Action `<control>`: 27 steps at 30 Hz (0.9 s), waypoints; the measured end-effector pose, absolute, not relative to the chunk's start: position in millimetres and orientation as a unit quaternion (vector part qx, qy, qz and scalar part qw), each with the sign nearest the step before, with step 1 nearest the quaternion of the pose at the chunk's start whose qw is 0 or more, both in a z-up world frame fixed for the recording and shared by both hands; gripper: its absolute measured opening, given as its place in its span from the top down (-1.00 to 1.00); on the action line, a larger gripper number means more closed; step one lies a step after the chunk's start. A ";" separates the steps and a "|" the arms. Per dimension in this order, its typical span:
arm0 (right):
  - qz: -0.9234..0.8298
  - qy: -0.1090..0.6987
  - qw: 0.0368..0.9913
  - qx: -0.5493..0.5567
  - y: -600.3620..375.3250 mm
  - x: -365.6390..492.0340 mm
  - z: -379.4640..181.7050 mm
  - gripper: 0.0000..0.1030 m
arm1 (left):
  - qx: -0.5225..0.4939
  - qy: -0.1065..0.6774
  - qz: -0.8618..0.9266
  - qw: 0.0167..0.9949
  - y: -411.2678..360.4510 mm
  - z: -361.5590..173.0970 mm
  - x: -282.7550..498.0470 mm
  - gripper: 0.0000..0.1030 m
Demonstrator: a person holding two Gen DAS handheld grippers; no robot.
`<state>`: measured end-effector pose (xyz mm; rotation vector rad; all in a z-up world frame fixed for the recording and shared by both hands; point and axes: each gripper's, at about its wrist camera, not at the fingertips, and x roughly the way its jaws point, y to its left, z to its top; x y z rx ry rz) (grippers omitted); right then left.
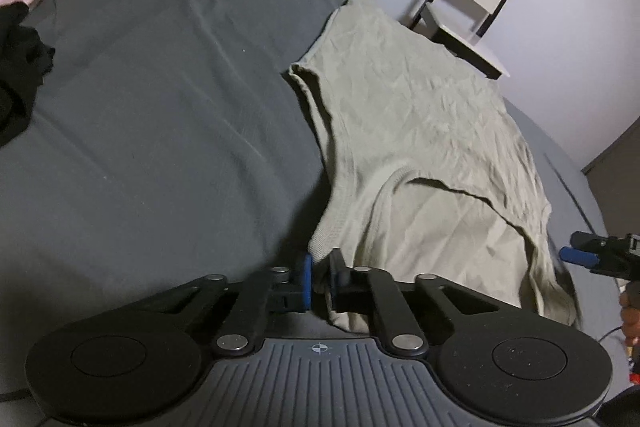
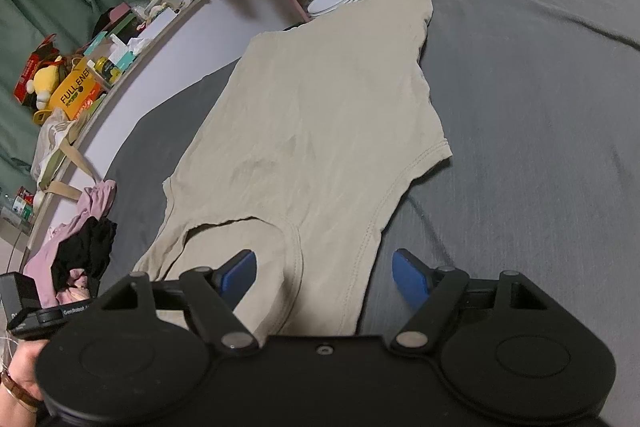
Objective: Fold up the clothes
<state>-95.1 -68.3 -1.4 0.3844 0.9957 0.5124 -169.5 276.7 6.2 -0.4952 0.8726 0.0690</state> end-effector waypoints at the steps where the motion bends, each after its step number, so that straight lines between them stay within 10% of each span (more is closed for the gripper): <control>1: 0.241 0.470 0.830 0.181 -68.3 -95.2 -1.5 -0.45 | -0.230 0.413 0.038 0.880 275.7 9.5 -171.6 0.88; 9: 0.246 0.470 0.830 0.174 -63.8 -97.8 -1.3 -0.45 | -0.155 0.431 0.050 0.888 268.2 19.3 -171.4 0.85; 16: 0.304 0.422 0.850 0.082 -34.7 -118.7 17.9 -0.41 | -0.142 0.427 0.093 0.888 273.0 21.4 -185.9 -0.13; 27: 0.405 0.373 0.835 -0.024 51.6 -159.9 21.3 0.06 | -0.210 0.348 -0.031 0.913 306.4 60.0 -199.5 -0.14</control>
